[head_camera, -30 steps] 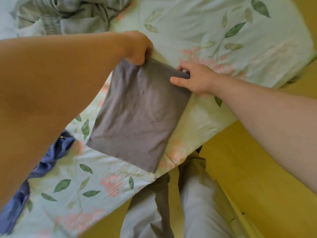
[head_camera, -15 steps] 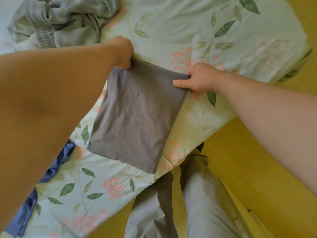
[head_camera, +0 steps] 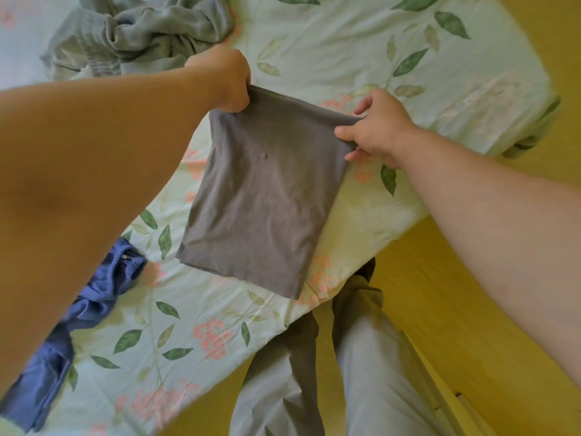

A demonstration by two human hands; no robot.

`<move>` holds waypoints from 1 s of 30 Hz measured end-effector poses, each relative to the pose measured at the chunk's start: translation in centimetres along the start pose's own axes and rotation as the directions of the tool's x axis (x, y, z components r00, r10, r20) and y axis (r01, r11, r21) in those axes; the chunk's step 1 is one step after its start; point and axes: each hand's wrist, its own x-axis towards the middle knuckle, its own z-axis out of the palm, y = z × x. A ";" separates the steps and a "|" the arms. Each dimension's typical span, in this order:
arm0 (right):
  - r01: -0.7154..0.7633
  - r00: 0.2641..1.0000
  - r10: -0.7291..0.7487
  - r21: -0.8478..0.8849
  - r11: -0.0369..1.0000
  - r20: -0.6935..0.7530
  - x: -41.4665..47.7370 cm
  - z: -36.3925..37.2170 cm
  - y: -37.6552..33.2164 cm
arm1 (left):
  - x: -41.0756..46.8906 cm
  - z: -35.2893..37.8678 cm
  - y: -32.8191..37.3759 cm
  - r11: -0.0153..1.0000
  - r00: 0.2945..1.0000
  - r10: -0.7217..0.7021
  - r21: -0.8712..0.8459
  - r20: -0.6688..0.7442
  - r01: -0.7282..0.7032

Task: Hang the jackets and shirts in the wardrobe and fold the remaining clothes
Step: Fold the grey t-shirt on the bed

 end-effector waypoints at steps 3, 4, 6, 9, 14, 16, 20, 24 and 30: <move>-0.012 1.000 0.011 0.096 0.995 0.013 -2.5 0.6 -0.4 | -2.2 -0.6 -0.8 0.996 0.998 -0.005 -0.092 -0.055 0.000; 0.006 1.000 -0.006 0.140 0.990 0.001 -3.7 0.9 -0.5 | -3.2 -0.5 -1.1 0.989 0.995 -0.018 -0.145 -0.101 0.003; 0.069 0.997 -0.062 0.231 0.970 -0.040 -6.4 1.7 -0.3 | -5.9 0.2 -1.9 0.962 0.974 -0.060 -0.272 -0.217 -0.001; 0.258 0.964 -0.251 0.072 0.963 -0.091 -11.7 3.9 2.0 | -11.9 3.3 -3.0 0.887 0.898 -0.152 -0.458 -0.413 -0.060; 0.477 0.879 -0.468 -0.183 0.859 0.096 -19.7 10.1 8.5 | -21.2 11.8 -2.8 0.803 0.796 -0.233 -0.572 -0.559 -0.167; 0.516 0.857 -0.486 -0.277 0.811 0.173 -20.8 12.0 10.7 | -22.6 14.8 -2.7 0.772 0.792 -0.301 -0.623 -0.531 -0.124; 0.519 0.849 -0.529 -0.196 0.832 0.002 -20.4 13.0 10.6 | -22.3 16.9 -2.0 0.496 0.731 -0.607 -0.867 -0.314 0.039; 0.527 0.817 -0.549 -0.160 0.835 -0.175 -16.7 10.6 6.6 | -18.3 14.2 -1.6 0.435 0.730 -0.615 -0.901 -0.299 -0.002; 0.318 0.935 -0.280 0.162 0.934 -0.219 -9.6 7.1 0.8 | -13.3 9.8 -0.5 0.315 0.677 -0.724 -0.935 -0.128 0.161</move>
